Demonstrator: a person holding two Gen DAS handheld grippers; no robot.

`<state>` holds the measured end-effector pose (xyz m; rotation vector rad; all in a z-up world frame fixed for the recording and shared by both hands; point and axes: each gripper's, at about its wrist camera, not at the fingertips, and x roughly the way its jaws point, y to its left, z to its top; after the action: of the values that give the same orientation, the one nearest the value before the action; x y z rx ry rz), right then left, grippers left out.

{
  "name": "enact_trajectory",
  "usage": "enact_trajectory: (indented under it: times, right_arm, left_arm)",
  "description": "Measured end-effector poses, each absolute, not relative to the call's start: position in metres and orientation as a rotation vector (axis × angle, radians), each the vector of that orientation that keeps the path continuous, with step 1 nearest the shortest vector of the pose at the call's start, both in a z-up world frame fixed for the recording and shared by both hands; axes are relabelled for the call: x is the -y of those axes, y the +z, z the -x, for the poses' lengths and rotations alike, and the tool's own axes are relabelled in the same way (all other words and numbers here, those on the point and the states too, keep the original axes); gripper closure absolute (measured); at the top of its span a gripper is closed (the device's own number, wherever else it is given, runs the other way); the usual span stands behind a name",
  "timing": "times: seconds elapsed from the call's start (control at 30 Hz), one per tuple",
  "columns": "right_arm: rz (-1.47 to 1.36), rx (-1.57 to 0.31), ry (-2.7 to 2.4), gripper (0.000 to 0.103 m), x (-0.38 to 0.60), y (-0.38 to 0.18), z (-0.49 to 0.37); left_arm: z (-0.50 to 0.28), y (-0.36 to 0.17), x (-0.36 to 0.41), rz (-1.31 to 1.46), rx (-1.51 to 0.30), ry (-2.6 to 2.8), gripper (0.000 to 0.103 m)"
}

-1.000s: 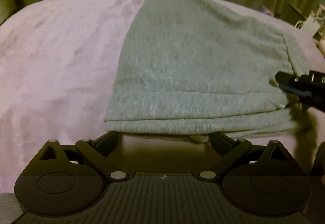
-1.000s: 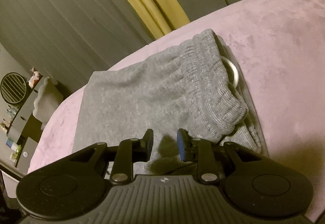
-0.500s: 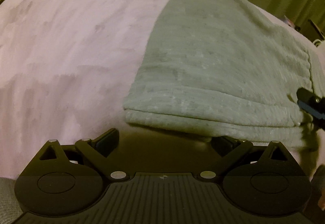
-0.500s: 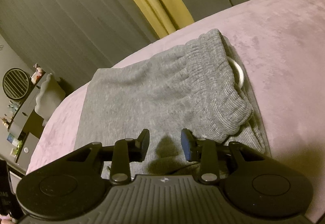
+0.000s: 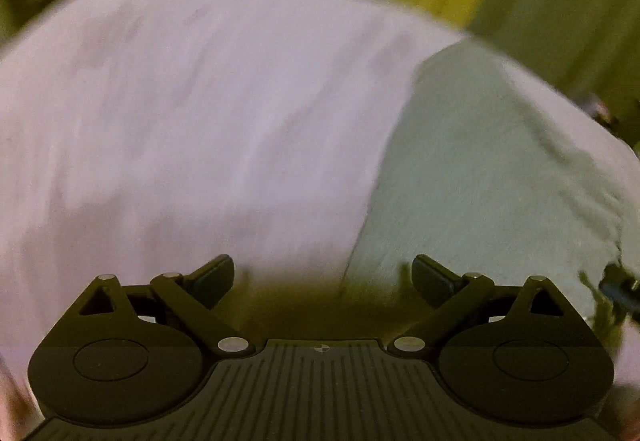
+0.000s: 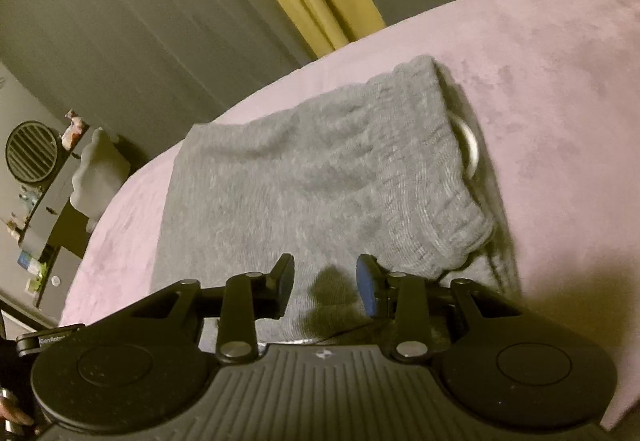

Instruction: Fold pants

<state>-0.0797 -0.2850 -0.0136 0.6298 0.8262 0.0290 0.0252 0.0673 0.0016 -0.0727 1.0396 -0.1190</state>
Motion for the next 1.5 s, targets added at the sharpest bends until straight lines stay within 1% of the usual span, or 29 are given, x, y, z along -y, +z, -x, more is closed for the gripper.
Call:
enact_trajectory:
  times: [0.03,0.07,0.1,0.13,0.17,0.23,0.3,0.4,0.5,0.67,0.77,0.87,0.9,1.0,1.03,1.1,1.13,1.17,1.23,1.27,1.3,1.33,1.4,1.43,1.47,1.5]
  right_arm:
    - [-0.634,-0.814,0.049,0.037,0.289,-0.007,0.081]
    - [-0.628,-0.796,0.071,0.026,0.293,0.002,0.083]
    - [-0.615,-0.784,0.084,0.021,0.297,0.009,0.086]
    - [-0.594,-0.776,0.074,0.006,0.301,0.015,0.088]
    - [-0.563,-0.761,0.053,0.005,0.306,0.021,0.09]
    - [-0.489,-0.766,0.007,0.005,0.323,0.023,0.09]
    - [-0.492,-0.832,-0.004,0.005,0.344,0.01,0.081]
    - [-0.66,-0.956,0.074,0.005,0.375,-0.024,0.066]
    - [-0.754,-1.003,0.115,0.005,0.392,-0.052,0.055]
    - [-0.923,-0.957,0.225,0.004,0.41,-0.081,0.045]
    - [-0.994,-0.907,0.255,0.004,0.411,-0.089,0.037]
    - [-0.973,-0.89,0.29,0.004,0.401,-0.091,0.03]
    - [-0.966,-0.89,0.307,0.004,0.396,-0.091,0.026]
    - [-0.953,-0.909,0.317,0.004,0.384,-0.09,0.015]
    - [-0.945,-0.916,0.321,0.005,0.381,-0.089,0.012]
    - [-0.933,-0.925,0.314,0.016,0.376,-0.089,0.009]
    - [-0.93,-0.931,0.297,0.03,0.374,-0.09,0.009]
    - [-0.944,-0.93,0.287,0.035,0.375,-0.091,0.011]
    - [-0.981,-0.916,0.285,0.038,0.378,-0.094,0.015]
    - [-0.982,-0.917,0.285,0.039,0.379,-0.094,0.016]
    - [-0.985,-0.919,0.286,0.039,0.378,-0.094,0.016]
    - [-0.991,-0.924,0.291,0.039,0.377,-0.094,0.015]
    - [-1.014,-0.939,0.292,0.037,0.382,-0.1,0.007]
    - [-1.022,-0.942,0.299,0.033,0.382,-0.102,0.005]
    - [-1.03,-0.945,0.302,0.03,0.384,-0.104,0.003]
    - [-1.032,-0.949,0.306,0.027,0.389,-0.108,0.005]
  left_arm:
    - [-0.032,0.01,-0.06,0.022,-1.002,-0.162,0.003]
    - [-0.038,0.016,-0.055,-0.014,-0.975,-0.193,0.002]
    - [-0.046,0.02,-0.051,-0.033,-0.955,-0.219,0.002]
    - [-0.054,0.02,-0.048,-0.035,-0.941,-0.254,0.002]
    - [-0.063,0.018,-0.045,-0.024,-0.942,-0.314,0.002]
    - [-0.084,0.005,-0.039,0.011,-1.004,-0.415,0.002]
    - [-0.104,-0.014,-0.035,0.05,-1.087,-0.46,0.002]
    - [-0.131,-0.039,-0.034,0.128,-1.186,-0.55,0.002]
    - [-0.144,-0.059,-0.035,0.219,-1.266,-0.656,0.001]
    - [-0.157,-0.07,-0.03,0.175,-1.267,-0.764,0.0]
    - [-0.162,-0.072,-0.017,0.127,-1.272,-0.798,0.0]
    - [-0.166,-0.075,0.001,0.086,-1.287,-0.82,0.0]
    - [-0.166,-0.076,-0.003,0.092,-1.293,-0.827,0.0]
    - [-0.177,-0.081,-0.009,0.188,-1.321,-0.823,0.0]
    - [-0.179,-0.084,-0.013,0.225,-1.329,-0.814,0.0]
    - [-0.18,-0.088,-0.019,0.279,-1.325,-0.796,0.0]
    - [-0.178,-0.087,-0.018,0.272,-1.318,-0.796,0.0]
    - [-0.175,-0.086,-0.015,0.246,-1.308,-0.798,0.0]
    - [-0.168,-0.082,-0.01,0.196,-1.281,-0.805,0.0]
    - [-0.164,-0.078,-0.008,0.175,-1.264,-0.816,0.003]
    - [-0.161,-0.074,-0.005,0.171,-1.243,-0.834,0.014]
    - [-0.16,-0.071,-0.005,0.178,-1.223,-0.856,0.023]
    - [-0.161,-0.072,-0.006,0.191,-1.217,-0.867,0.023]
    - [-0.164,-0.077,-0.006,0.184,-1.231,-0.852,0.022]
    - [-0.167,-0.083,-0.007,0.196,-1.249,-0.843,0.02]
    - [-0.169,-0.084,-0.007,0.221,-1.253,-0.842,0.013]
